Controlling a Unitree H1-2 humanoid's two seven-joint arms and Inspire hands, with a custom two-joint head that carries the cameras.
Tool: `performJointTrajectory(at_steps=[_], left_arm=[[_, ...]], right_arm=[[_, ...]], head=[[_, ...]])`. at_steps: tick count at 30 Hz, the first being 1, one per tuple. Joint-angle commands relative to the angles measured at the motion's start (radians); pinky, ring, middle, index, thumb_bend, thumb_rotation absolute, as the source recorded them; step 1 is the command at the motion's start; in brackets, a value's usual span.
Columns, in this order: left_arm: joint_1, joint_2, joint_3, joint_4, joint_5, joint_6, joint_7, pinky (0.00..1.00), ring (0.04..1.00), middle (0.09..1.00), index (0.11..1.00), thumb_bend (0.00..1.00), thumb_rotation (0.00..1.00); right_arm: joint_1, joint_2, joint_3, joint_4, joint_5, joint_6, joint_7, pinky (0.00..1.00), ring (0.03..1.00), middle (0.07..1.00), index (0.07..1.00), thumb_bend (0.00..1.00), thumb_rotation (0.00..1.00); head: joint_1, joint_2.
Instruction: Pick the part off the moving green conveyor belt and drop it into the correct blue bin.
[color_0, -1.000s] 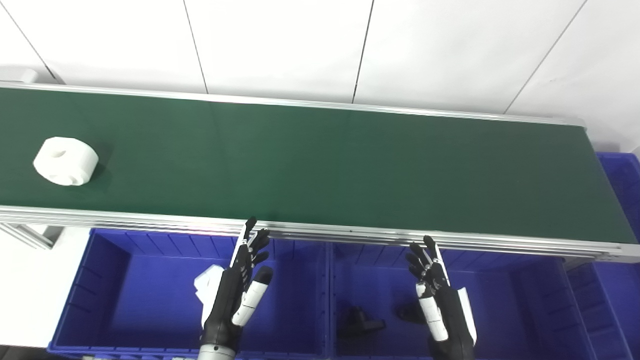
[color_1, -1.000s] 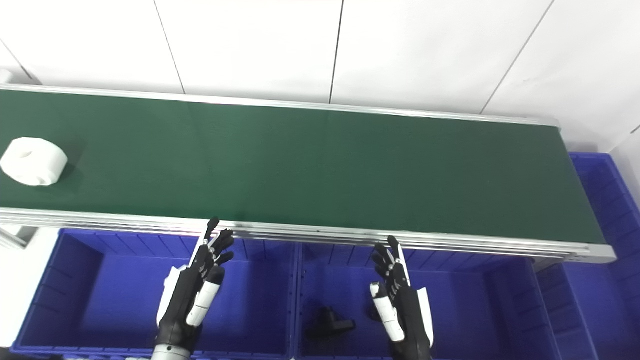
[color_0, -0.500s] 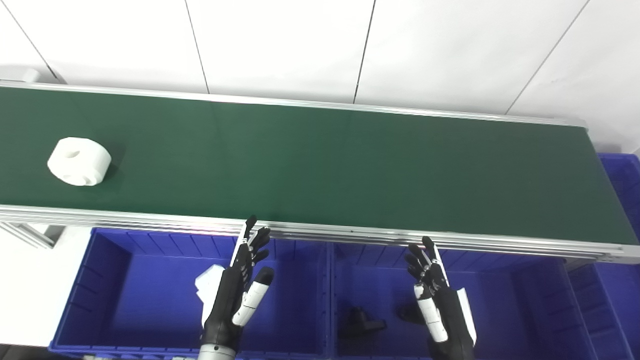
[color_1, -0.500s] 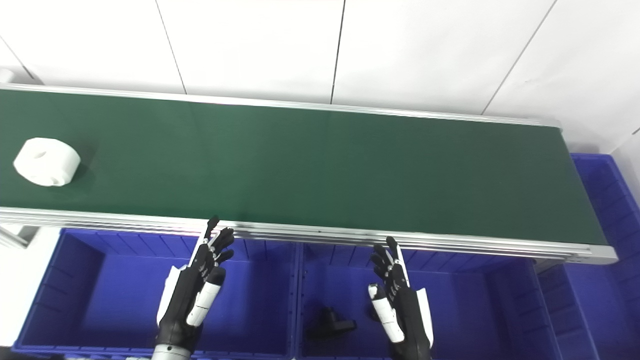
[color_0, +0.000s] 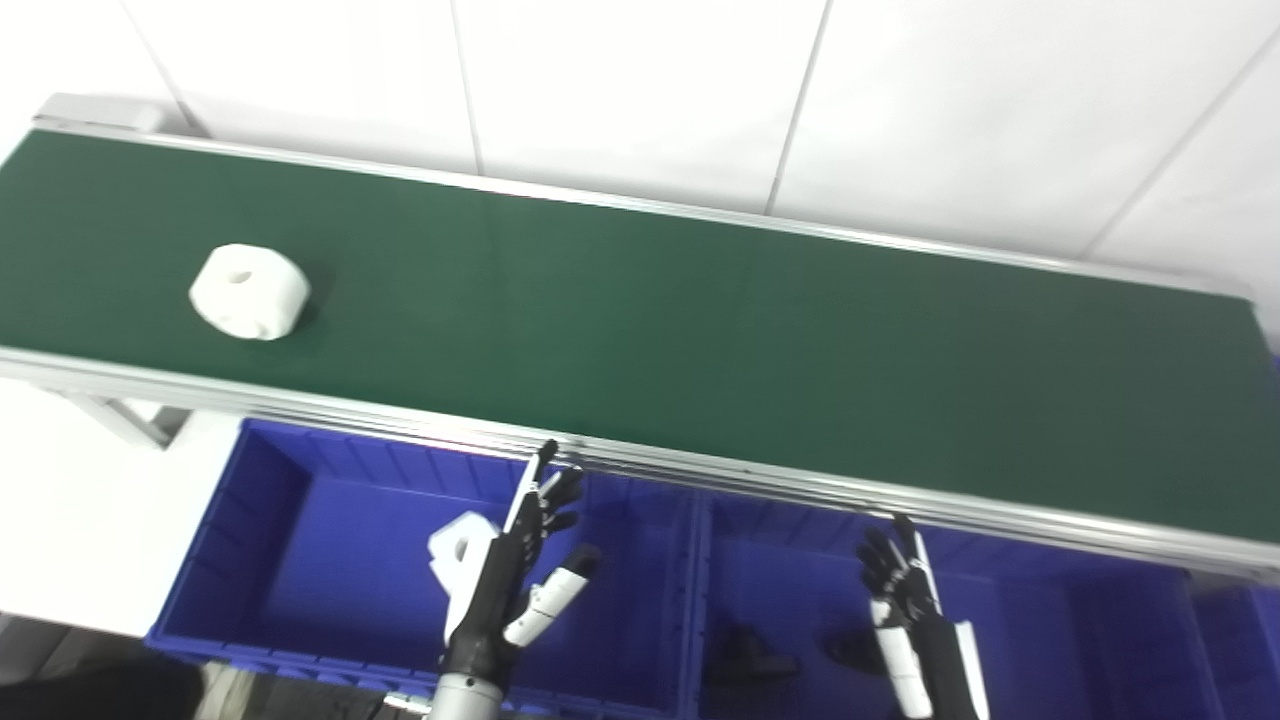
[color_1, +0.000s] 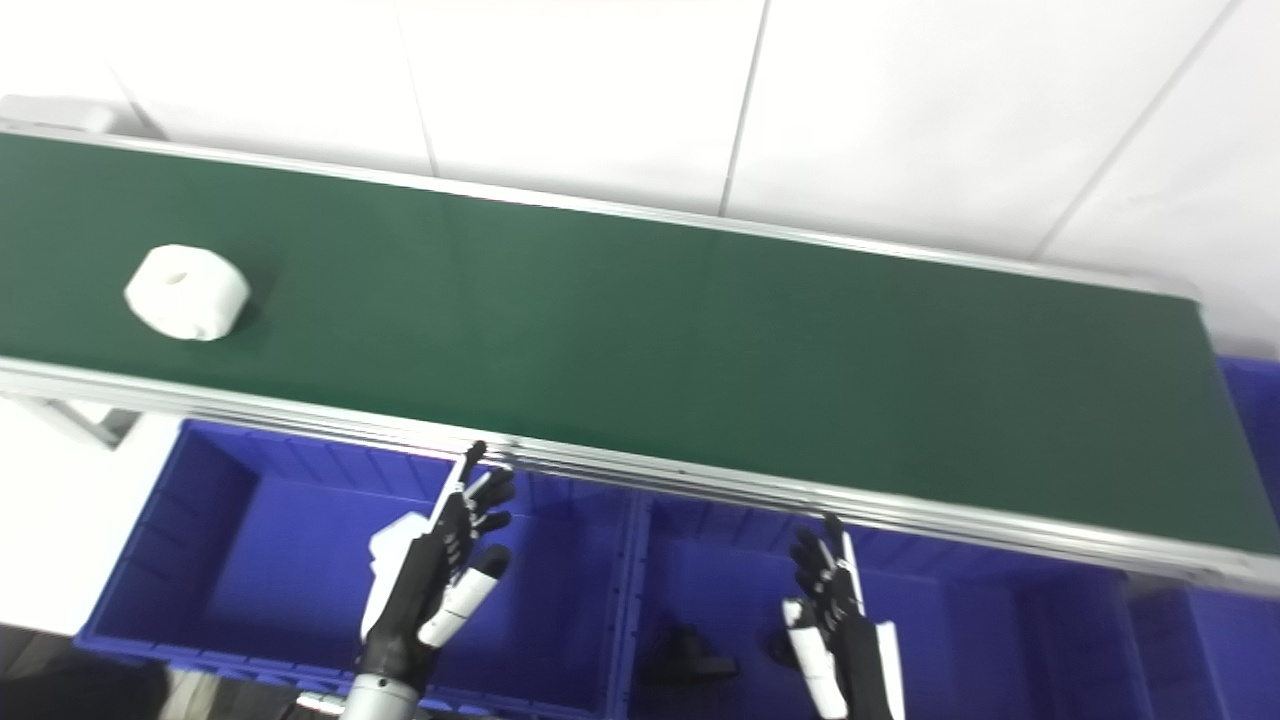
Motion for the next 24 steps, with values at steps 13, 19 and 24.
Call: performJointTrajectory(at_steps=[13, 19, 24], left_arm=[[-0.022, -0.073, -0.042, 0.043, 0.039, -0.077, 0.043, 0.79, 0.855, 0.869, 1.0, 0.65, 0.83], [-0.03, -0.078, -0.044, 0.073, 0.056, -0.086, 0.062, 0.77, 0.844, 0.859, 1.0, 0.66, 0.83], [-0.03, -0.077, -0.044, 0.069, 0.052, -0.074, 0.055, 0.76, 0.846, 0.865, 1.0, 0.65, 0.8]], right_arm=[[-0.012, -0.018, -0.018, 0.033, 0.02, -0.073, 0.034, 0.96, 0.946, 0.948, 1.0, 0.64, 0.86], [-0.022, -0.019, -0.026, 0.069, 0.03, -0.086, 0.045, 0.98, 0.953, 0.957, 1.0, 0.59, 0.86], [-0.027, -0.01, -0.036, 0.079, 0.026, -0.085, 0.046, 0.99, 0.955, 0.957, 1.0, 0.6, 0.87]], head=[[0.039, -0.046], [0.053, -0.097], [0.042, -0.103]])
